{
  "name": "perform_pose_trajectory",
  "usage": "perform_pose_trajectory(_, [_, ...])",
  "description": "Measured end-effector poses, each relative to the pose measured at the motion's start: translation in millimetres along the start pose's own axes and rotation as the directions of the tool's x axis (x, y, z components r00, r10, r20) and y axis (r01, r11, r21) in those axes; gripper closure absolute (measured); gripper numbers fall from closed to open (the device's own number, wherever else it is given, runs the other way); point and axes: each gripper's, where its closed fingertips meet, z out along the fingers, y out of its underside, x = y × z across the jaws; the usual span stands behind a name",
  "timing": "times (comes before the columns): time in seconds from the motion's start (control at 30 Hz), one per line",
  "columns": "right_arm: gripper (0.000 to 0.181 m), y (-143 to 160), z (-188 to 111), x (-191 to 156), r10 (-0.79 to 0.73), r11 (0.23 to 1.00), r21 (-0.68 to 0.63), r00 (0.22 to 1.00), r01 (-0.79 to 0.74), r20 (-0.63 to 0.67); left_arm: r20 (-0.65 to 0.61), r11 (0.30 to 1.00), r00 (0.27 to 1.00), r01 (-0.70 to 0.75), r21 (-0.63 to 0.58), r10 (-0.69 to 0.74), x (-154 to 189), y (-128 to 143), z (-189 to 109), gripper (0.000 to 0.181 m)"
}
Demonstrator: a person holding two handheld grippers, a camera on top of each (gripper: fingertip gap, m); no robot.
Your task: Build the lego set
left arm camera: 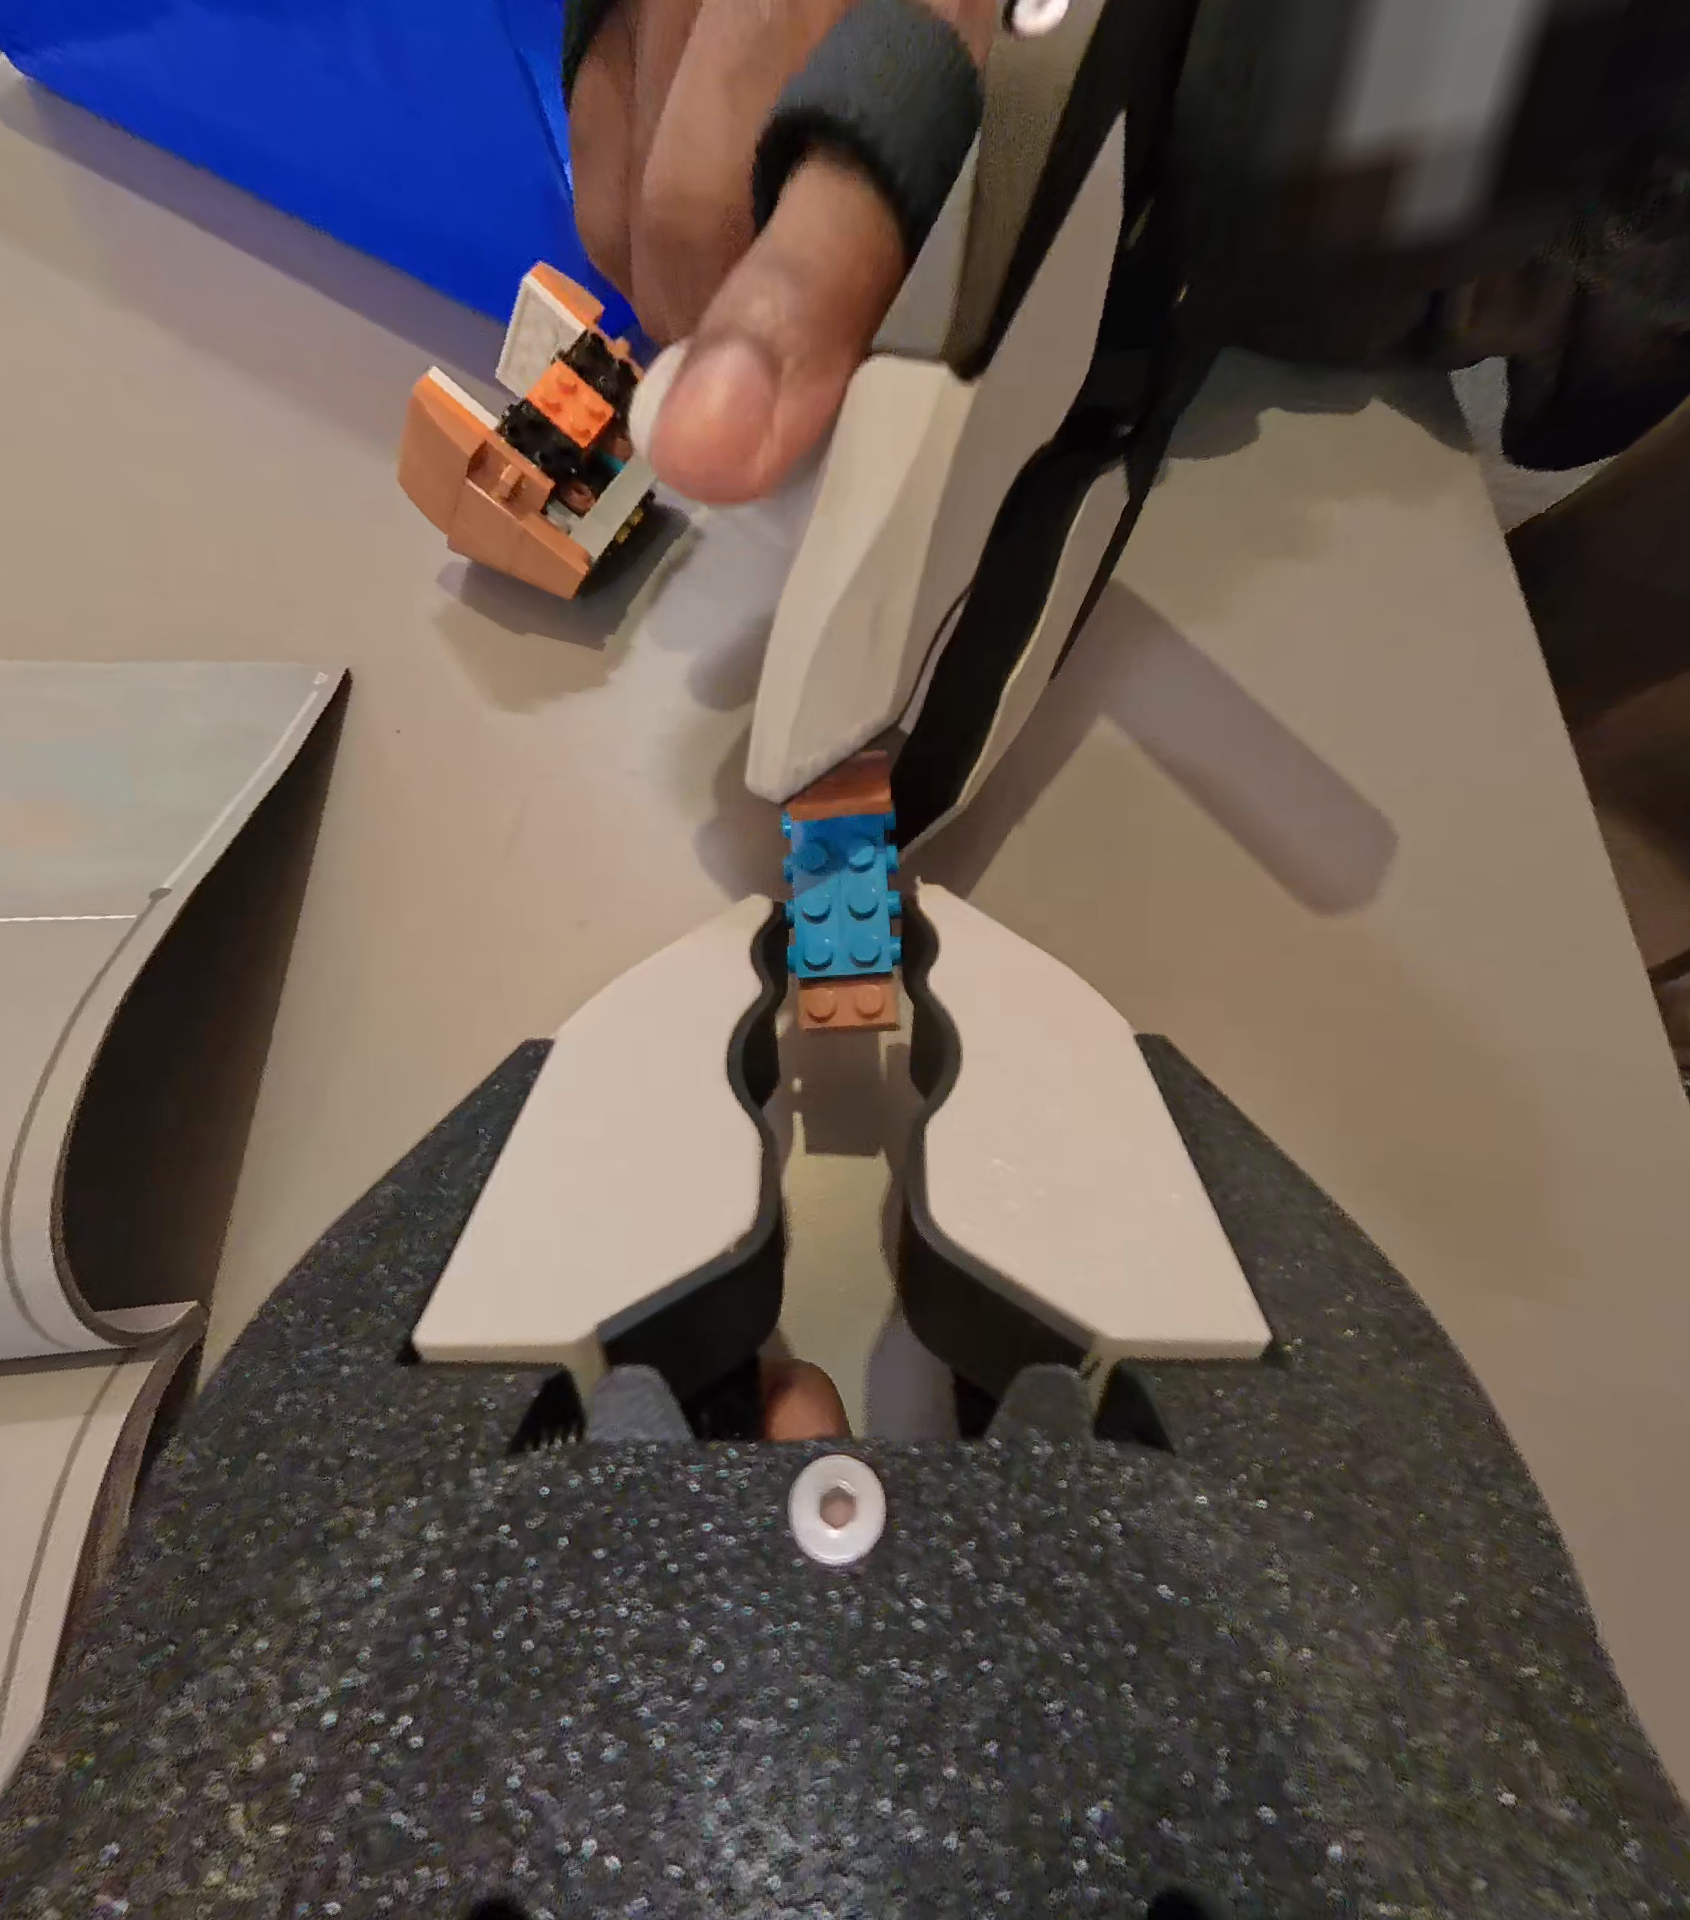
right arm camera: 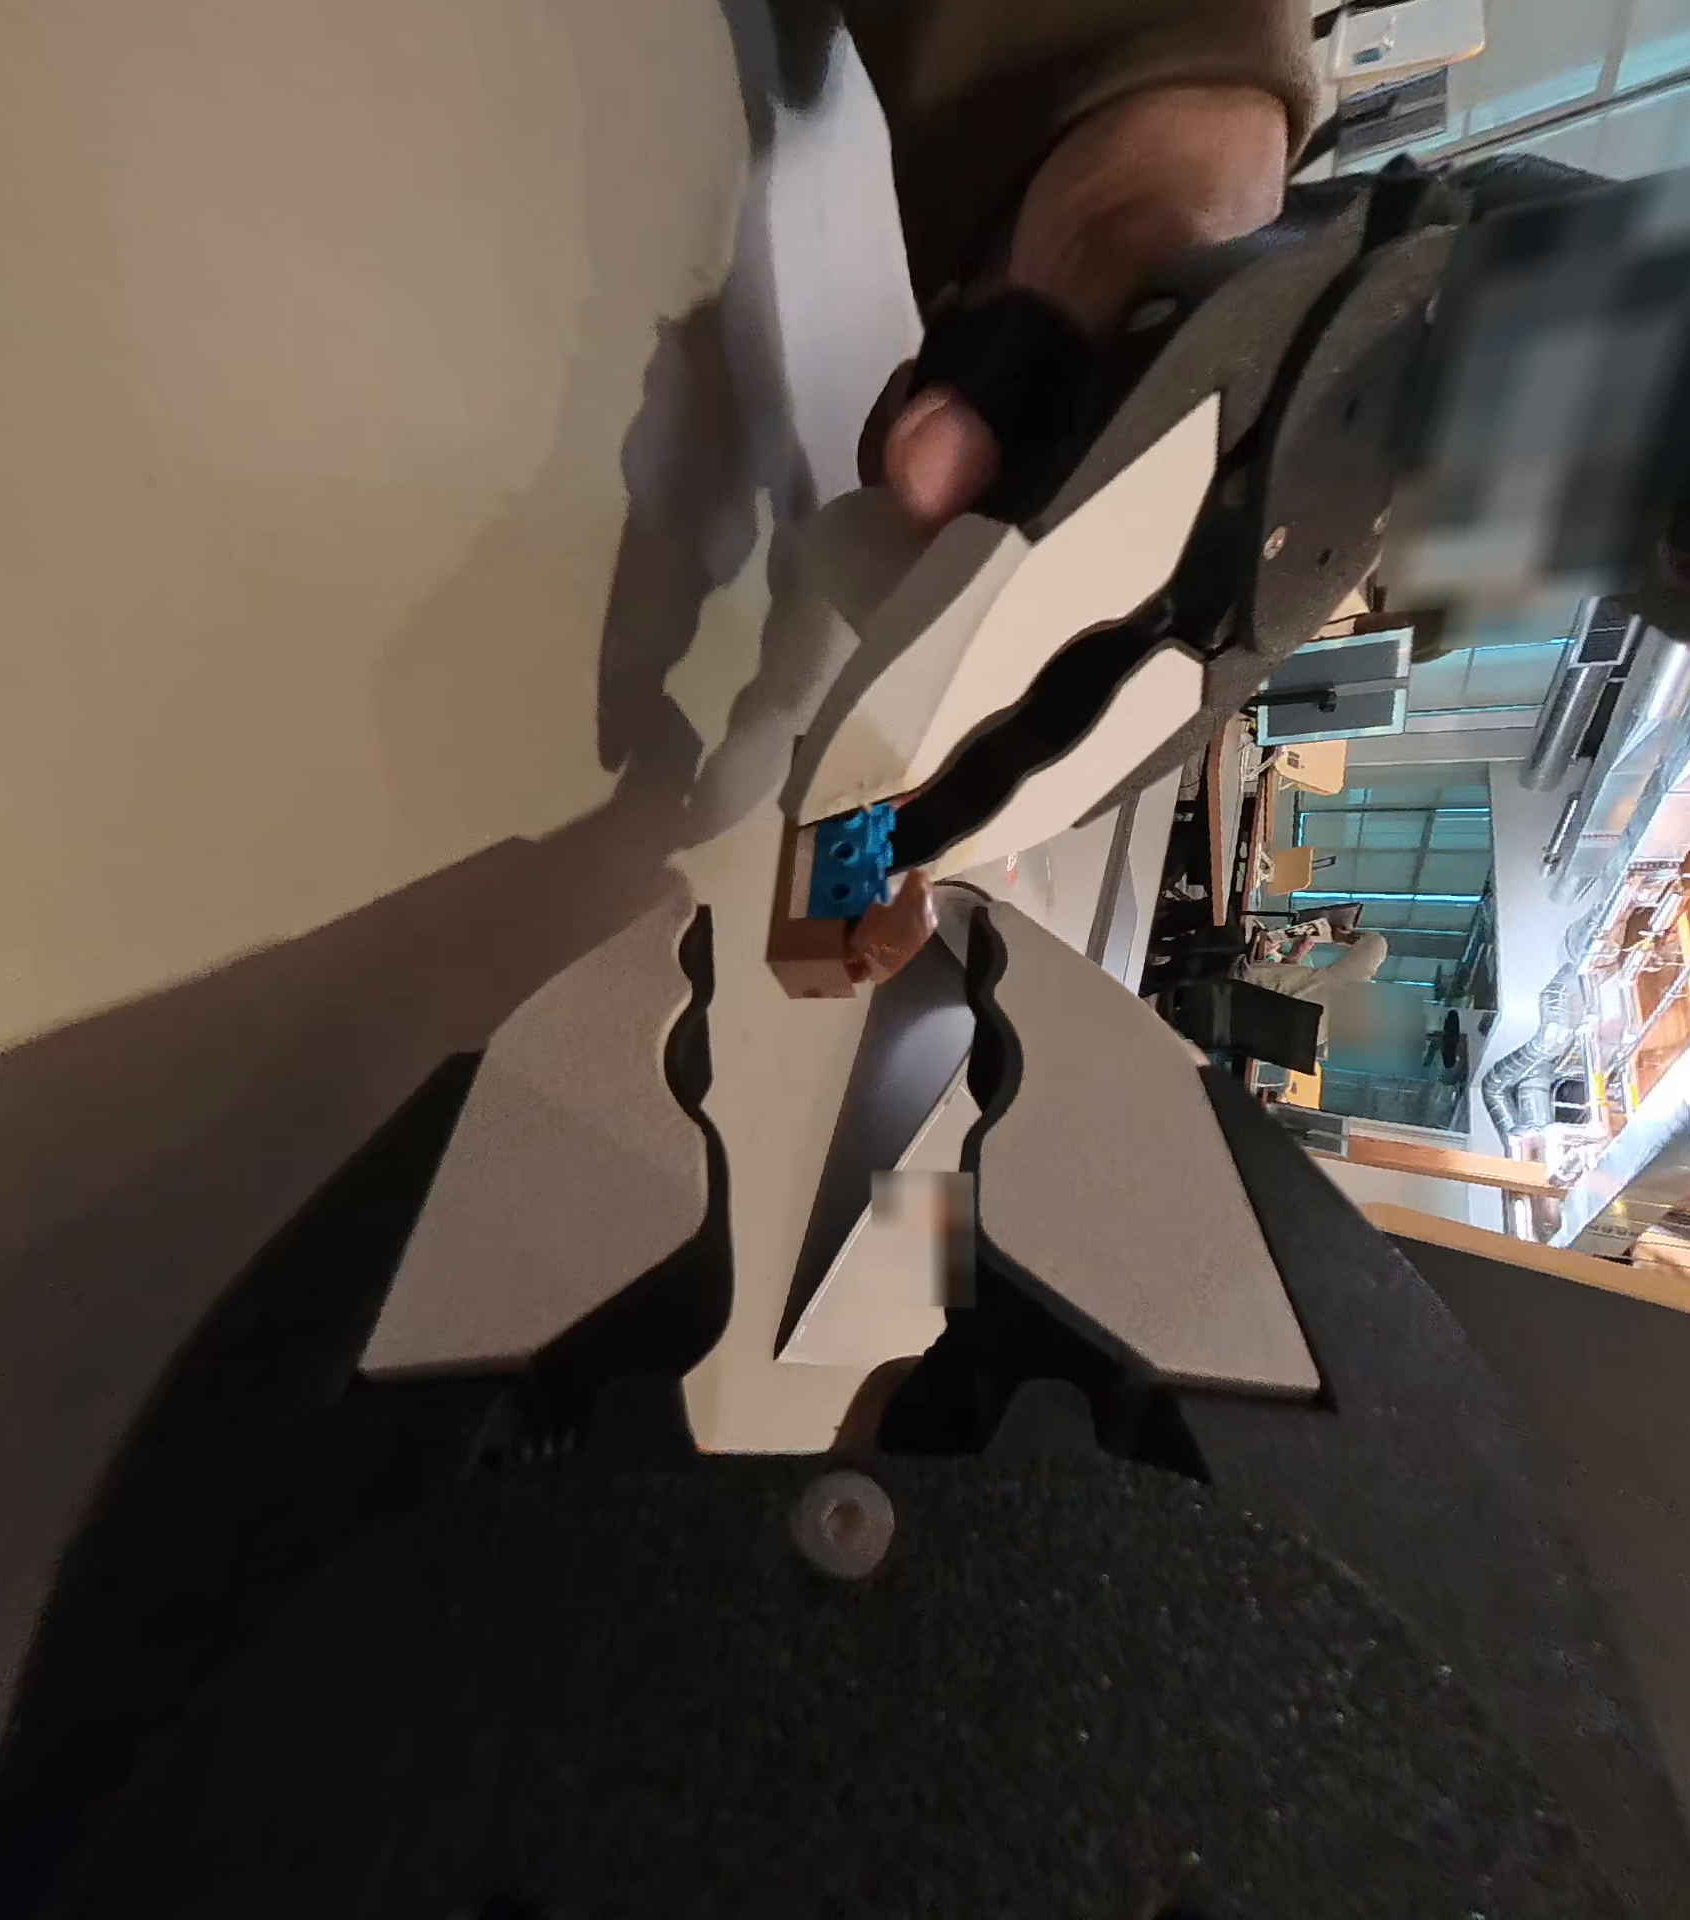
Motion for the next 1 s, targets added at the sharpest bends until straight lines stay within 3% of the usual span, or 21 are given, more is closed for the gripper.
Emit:
perform_pose_trajectory(0.23, [0.157, -2, -1, 10, -0.045, 0.999, -0.009, 0.996, 0.044, -0.074, -0.096, 0.995, 0.994, 0.055, 0.085, -0.047, 10, -12, -7, 0.16])
perform_pose_trajectory(0.43, [0.159, -2, -3, 19, -0.032, 0.999, -0.015, 0.99, 0.03, -0.134, -0.133, 0.983, 0.986, 0.116, 0.141, -0.098, 8, -18, -12, 0.161])
perform_pose_trajectory(1.0, [0.159, 3, -2, 22, 0.015, 0.999, -0.041, 0.988, -0.021, -0.153, -0.153, 0.96, 0.969, 0.221, 0.175, -0.195, 3, -22, -12, 0.161])
